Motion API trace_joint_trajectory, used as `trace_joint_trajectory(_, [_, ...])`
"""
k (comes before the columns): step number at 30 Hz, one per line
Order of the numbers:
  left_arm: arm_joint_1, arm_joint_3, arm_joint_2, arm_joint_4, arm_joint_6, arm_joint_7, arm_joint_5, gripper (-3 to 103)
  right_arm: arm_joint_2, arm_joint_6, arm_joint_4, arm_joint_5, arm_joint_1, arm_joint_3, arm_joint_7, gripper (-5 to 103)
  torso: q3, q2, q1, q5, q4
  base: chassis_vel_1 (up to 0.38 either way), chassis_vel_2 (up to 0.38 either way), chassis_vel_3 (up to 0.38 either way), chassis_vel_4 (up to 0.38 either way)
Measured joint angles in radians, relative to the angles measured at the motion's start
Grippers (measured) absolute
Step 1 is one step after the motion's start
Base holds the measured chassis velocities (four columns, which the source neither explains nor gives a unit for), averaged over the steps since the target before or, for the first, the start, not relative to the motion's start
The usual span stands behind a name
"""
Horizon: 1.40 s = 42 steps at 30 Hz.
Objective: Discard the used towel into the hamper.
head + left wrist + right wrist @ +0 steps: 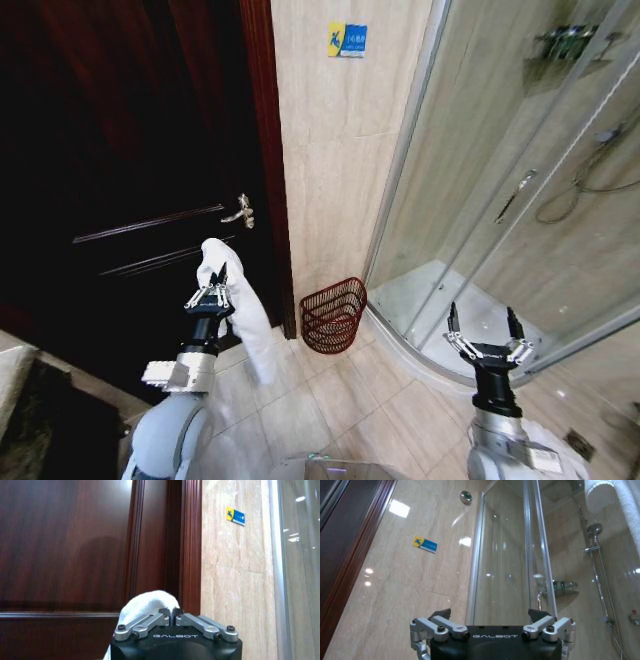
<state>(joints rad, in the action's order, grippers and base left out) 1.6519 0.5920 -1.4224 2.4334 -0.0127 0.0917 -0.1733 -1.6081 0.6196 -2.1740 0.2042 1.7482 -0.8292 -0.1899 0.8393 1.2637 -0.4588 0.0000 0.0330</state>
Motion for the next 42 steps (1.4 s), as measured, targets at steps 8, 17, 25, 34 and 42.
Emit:
trace_joint_trajectory(8, [0.000, 0.000, 0.000, 0.000, 0.000, 0.000, 0.000, 2, 0.000, 0.000, 0.000, 0.000, 0.000, 0.000, 0.000, 100, 0.000, 0.000, 0.000, 0.0000, 0.0000, 0.000, 0.000, 0.000, 0.000])
trace_joint_trajectory(17, [0.000, 0.000, 0.000, 0.000, 0.000, 0.000, 0.000, 2, 0.000, 0.000, 0.000, 0.000, 0.000, 0.000, 0.000, 100, 0.000, 0.000, 0.000, 0.0000, 0.0000, 0.000, 0.000, 0.000, 0.000])
trace_joint_trajectory(25, [0.000, 0.000, 0.000, 0.000, 0.000, 0.000, 0.000, 2, 0.000, 0.000, 0.000, 0.000, 0.000, 0.000, 0.000, 100, 0.000, 0.000, 0.000, 0.0000, 0.0000, 0.000, 0.000, 0.000, 0.000])
trace_joint_trajectory(34, [0.000, 0.000, 0.000, 0.000, 0.000, 0.000, 0.000, 2, 0.000, 0.000, 0.000, 0.000, 0.000, 0.000, 0.000, 100, 0.000, 0.000, 0.000, -0.0001, -0.0001, 0.037, -0.089, -0.037, 0.082])
trace_joint_trajectory(42, [0.000, 0.000, 0.000, 0.000, 0.000, 0.000, 0.000, 2, 0.000, 0.000, 0.000, 0.000, 0.000, 0.000, 0.000, 100, 0.000, 0.001, 0.001, 0.0000, -0.0001, 0.053, -0.118, -0.067, 0.085])
